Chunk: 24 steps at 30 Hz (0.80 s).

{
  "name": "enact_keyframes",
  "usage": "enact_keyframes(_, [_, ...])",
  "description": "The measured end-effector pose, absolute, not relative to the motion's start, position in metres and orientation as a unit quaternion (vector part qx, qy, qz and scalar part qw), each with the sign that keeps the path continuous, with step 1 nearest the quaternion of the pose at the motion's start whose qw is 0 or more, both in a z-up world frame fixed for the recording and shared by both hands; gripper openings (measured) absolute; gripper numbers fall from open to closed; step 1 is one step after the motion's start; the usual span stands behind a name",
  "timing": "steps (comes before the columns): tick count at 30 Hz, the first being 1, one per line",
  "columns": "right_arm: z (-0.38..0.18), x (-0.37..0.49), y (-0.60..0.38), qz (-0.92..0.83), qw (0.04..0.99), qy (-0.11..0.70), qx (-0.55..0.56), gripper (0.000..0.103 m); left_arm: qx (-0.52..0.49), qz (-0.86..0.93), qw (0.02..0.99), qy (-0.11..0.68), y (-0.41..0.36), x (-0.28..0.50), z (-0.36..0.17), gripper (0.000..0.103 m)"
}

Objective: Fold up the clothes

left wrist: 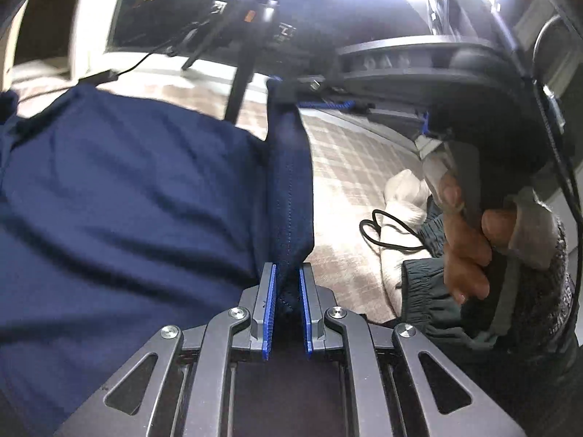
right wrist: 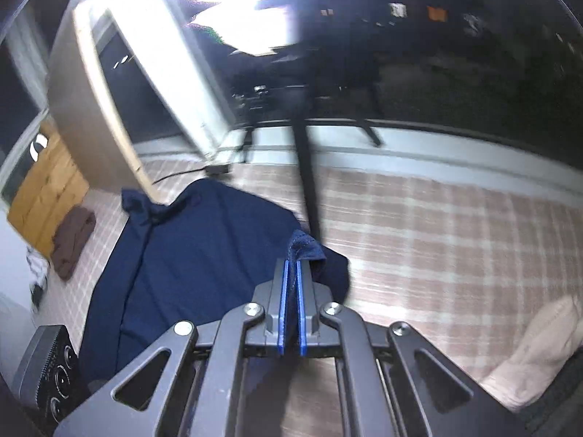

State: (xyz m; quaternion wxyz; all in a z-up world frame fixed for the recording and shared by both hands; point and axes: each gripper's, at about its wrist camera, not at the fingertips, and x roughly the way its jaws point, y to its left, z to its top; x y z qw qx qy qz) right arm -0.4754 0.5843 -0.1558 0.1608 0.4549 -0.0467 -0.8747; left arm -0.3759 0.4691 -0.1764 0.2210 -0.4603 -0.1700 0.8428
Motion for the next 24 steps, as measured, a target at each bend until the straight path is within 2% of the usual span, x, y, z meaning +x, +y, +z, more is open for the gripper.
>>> enact_keyframes(6, [-0.167,-0.489,0.522,-0.86,0.191,0.022,0.472,0.005,-0.477,0.832,0.197,-0.203,0.455,-0.379,-0.199,0.013])
enact_keyframes(8, [-0.18,-0.494,0.501,-0.847,0.206,0.054,0.487,0.008,-0.488,0.826,0.188,-0.209,0.451,-0.381,-0.206,0.016])
enact_keyframes(11, [-0.185,-0.493,0.483,-0.833,0.211,0.09,0.503,0.026,-0.495,0.822,0.185,-0.211,0.448,-0.376,-0.208,0.023])
enact_keyframes(13, [-0.167,-0.483,0.49,-0.848,0.215,0.079,0.479,0.042,-0.494,0.827,0.182,-0.198,0.446,-0.371,-0.203,0.024])
enact_keyframes(15, [-0.145,-0.47,0.509,-0.863,0.212,0.056,0.454,0.047,-0.488,0.833,0.178,-0.188,0.441,-0.364,-0.194,0.024])
enact_keyframes(18, [-0.122,-0.443,0.547,-0.879,0.189,0.033,0.435,0.047,-0.471,0.847,0.168,-0.178,0.426,-0.359,-0.178,0.027])
enact_keyframes(20, [-0.124,-0.424,0.568,-0.878,0.168,0.027,0.447,0.047,-0.46,0.857,0.159,-0.168,0.415,-0.36,-0.166,0.032])
enact_keyframes(24, [-0.148,-0.411,0.589,-0.863,0.154,0.009,0.481,0.047,-0.453,0.869,0.145,-0.132,0.405,-0.386,-0.161,0.032])
